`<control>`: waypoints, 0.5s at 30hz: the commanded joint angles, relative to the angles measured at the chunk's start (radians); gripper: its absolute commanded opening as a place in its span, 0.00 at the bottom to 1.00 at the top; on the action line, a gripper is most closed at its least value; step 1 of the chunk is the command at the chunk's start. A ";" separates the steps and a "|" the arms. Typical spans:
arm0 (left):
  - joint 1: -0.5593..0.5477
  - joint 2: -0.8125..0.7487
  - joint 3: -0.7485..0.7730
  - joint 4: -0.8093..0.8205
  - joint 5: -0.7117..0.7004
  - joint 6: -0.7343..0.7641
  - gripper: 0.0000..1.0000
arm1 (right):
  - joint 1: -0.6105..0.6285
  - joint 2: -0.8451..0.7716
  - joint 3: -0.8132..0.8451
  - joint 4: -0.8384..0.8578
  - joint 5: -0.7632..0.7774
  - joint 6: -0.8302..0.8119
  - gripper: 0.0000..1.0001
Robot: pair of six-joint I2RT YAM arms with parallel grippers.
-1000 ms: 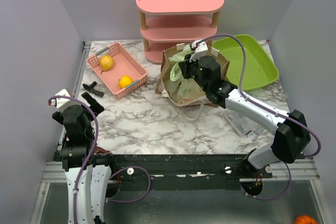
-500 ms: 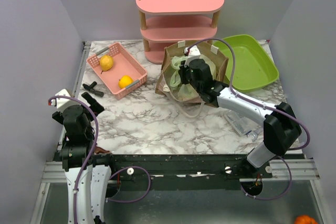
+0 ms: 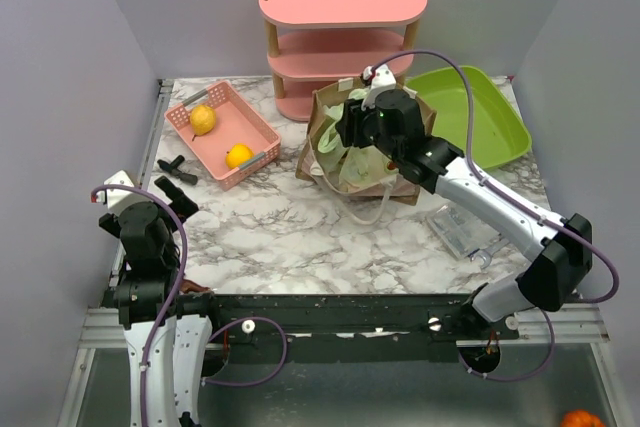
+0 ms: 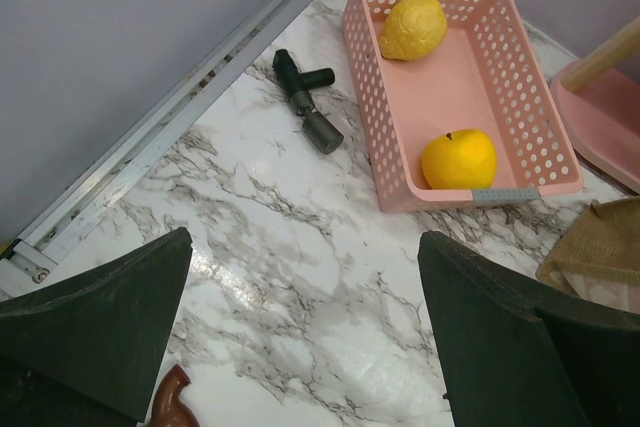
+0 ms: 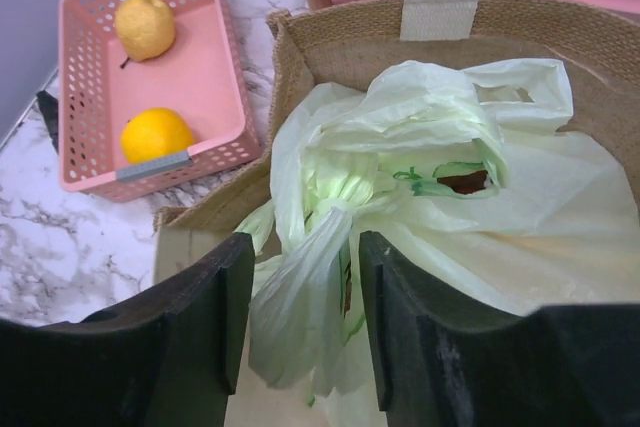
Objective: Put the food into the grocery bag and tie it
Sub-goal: Place the grocery bag in the grocery bag.
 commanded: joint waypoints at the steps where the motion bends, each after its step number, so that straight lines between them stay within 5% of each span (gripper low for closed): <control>1: 0.001 -0.014 -0.012 0.024 0.019 0.009 0.99 | -0.002 -0.042 0.060 -0.141 -0.042 0.030 0.56; 8: 0.002 -0.017 -0.013 0.028 0.020 0.012 0.99 | -0.003 -0.092 0.106 -0.246 -0.025 0.051 0.67; 15: 0.002 -0.017 -0.015 0.034 0.029 0.017 0.98 | -0.003 -0.161 0.133 -0.309 0.003 0.067 0.90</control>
